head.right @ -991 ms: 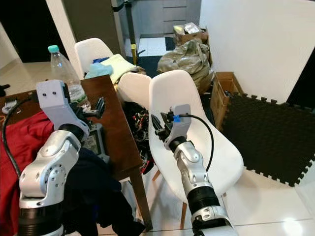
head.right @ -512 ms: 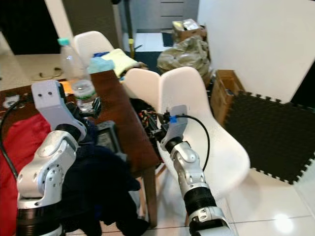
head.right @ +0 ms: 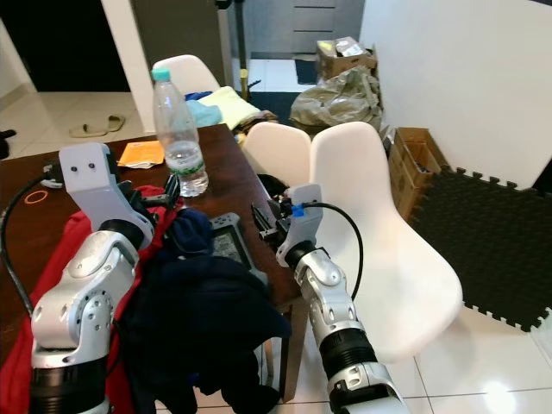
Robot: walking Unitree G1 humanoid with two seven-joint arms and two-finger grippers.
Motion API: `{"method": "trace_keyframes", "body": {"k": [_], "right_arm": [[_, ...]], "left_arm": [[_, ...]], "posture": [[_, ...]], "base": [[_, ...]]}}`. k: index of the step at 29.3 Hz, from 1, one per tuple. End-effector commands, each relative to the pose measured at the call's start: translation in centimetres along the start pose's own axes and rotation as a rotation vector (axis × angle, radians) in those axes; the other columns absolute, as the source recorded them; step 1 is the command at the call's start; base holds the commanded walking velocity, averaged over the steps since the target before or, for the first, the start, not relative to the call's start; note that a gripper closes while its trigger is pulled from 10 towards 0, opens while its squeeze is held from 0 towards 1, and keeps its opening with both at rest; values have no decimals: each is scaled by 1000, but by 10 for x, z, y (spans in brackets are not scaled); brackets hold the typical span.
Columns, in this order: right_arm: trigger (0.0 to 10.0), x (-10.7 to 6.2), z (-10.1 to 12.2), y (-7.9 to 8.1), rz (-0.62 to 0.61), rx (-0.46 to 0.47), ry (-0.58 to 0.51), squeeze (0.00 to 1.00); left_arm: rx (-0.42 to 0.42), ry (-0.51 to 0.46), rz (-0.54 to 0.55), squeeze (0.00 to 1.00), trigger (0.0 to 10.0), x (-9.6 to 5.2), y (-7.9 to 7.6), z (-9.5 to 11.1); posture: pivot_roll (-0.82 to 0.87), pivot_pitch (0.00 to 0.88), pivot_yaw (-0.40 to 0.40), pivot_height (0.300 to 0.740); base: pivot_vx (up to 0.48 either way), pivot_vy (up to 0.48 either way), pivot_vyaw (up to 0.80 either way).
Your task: Hang hanger
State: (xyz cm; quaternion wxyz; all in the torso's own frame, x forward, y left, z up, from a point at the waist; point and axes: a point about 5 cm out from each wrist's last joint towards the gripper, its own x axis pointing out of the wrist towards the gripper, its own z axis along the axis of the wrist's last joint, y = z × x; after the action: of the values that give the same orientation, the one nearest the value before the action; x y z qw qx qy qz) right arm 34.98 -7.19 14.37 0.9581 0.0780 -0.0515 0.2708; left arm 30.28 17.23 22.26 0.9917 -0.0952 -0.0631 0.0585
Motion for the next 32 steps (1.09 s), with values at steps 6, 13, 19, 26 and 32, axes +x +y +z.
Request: {"method": "trace_keyframes", "body": {"k": [6,13,19,26,32], "right_arm": [[10000,-1,-1,-1,8,-15,15,0],[10000,-1,-1,-1,11,6,5,0],[10000,-1,0,0,15,10,4,0],[10000,-1,-1,5,65,-45,16,0],[10000,0,-2,6,75,-47,24,0]], "left_arm": [[15,20,-15,0,10000,-1,-4,-4],[-22,22,-4,0,10000,-1,-3,-4],[-5,18,0,0,10000,-1,-2,-4],[-18,16,-1,0,10000,-2,-2,-5],[-21,15,-1,0,10000,-2,-2,-4]], "posture": [[179,8,6,740],[179,7,6,740],[180,7,6,740],[179,8,4,740],[182,10,4,740]], "base": [[0,0,400],[0,0,571],[0,0,0],[0,0,0],[0,0,298]]}}
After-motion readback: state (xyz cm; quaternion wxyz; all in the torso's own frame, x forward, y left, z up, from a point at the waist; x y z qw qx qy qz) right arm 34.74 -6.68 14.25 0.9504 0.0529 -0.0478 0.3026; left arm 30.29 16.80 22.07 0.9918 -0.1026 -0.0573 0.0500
